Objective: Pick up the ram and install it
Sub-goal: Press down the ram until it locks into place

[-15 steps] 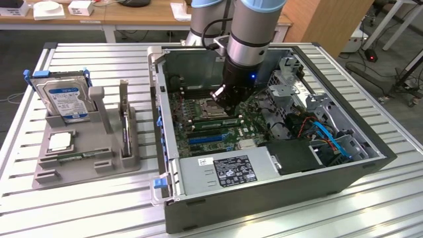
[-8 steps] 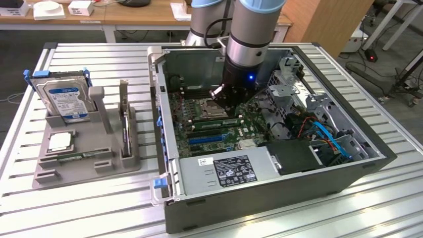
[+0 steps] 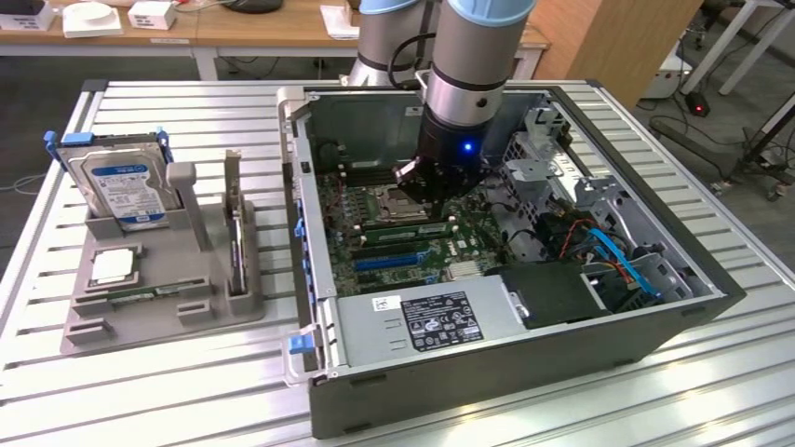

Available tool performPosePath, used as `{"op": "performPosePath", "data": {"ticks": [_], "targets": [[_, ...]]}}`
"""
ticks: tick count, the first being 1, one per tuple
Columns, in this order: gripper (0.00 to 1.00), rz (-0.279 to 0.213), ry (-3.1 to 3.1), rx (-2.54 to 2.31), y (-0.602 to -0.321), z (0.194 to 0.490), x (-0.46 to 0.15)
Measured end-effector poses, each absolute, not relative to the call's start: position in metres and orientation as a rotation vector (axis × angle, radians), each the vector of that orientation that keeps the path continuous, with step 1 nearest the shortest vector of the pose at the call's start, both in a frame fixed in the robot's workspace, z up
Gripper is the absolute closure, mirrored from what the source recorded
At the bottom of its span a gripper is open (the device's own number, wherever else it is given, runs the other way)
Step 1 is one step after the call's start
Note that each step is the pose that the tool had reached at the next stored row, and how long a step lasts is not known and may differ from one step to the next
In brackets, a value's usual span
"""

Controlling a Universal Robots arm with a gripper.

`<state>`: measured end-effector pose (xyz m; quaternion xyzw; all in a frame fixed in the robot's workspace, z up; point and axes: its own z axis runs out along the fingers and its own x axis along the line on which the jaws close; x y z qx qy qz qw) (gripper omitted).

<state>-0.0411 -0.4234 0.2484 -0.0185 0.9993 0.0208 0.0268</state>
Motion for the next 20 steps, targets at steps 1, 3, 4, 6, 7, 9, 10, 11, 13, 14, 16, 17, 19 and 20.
{"op": "performPosePath", "data": {"ticks": [1,3,4,6,7,9,10,11,13,14,16,17,19,20], "targets": [[0.91,0.064,3.086,-0.056,-0.4233,0.2484,-0.0414],[0.91,0.065,3.085,-0.057,-0.4232,0.2483,-0.0425],[0.91,0.065,3.085,-0.057,-0.4232,0.2483,-0.0429],[0.91,0.064,3.085,-0.057,-0.4233,0.2483,-0.0439],[0.91,0.064,3.085,-0.057,-0.4233,0.2483,-0.0444],[0.91,0.064,3.085,-0.057,-0.4233,0.2484,-0.0456],[0.91,0.064,3.085,-0.057,-0.4233,0.2483,-0.0463],[0.91,0.064,3.085,-0.057,-0.4233,0.2483,-0.0470],[0.91,0.064,3.085,-0.057,-0.4233,0.2483,-0.0483],[0.91,0.064,3.085,-0.057,-0.4233,0.2483,-0.0491],[0.91,0.065,3.086,-0.057,-0.4232,0.2483,-0.0501],[0.91,0.065,3.088,-0.057,-0.4233,0.2484,-0.0503],[0.91,0.065,3.095,-0.057,-0.4233,0.2484,-0.0505],[0.91,0.065,3.099,-0.057,-0.4233,0.2484,-0.0505]]}}
